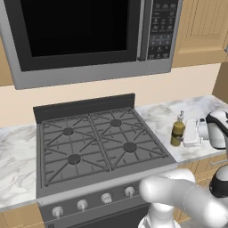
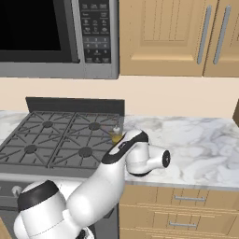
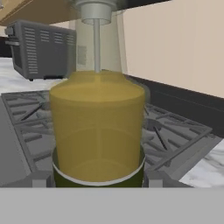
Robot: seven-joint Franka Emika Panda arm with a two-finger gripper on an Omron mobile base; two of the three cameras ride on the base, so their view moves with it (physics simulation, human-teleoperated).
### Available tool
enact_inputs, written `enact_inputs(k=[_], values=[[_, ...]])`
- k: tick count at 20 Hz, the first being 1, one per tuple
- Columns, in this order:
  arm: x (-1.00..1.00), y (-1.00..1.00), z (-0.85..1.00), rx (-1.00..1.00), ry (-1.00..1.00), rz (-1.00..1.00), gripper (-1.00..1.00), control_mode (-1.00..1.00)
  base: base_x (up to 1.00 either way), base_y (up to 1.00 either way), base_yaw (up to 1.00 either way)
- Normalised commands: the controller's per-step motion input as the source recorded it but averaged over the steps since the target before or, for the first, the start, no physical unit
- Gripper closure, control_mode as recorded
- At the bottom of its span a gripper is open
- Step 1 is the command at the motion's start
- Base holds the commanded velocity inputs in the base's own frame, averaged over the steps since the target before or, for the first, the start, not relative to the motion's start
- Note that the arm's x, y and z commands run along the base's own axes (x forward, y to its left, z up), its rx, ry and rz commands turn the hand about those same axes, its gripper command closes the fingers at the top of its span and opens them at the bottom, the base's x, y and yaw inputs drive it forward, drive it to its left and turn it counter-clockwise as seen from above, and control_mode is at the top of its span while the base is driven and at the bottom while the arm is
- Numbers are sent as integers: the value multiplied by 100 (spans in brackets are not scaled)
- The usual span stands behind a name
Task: Take 2 condiments from the cabinet and move them on the counter near the stove.Make sure the condiments are lined up with each other, next to each other.
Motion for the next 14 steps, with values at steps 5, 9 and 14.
enact_inputs(k=[5, 9, 14], values=[[9, -11, -21, 0, 0, 0, 100, -100, 0, 0, 0], [5, -6, -22, 0, 0, 0, 100, -100, 0, 0, 0], [9, -1, -26, 0, 0, 0, 100, -100, 0, 0, 0]])
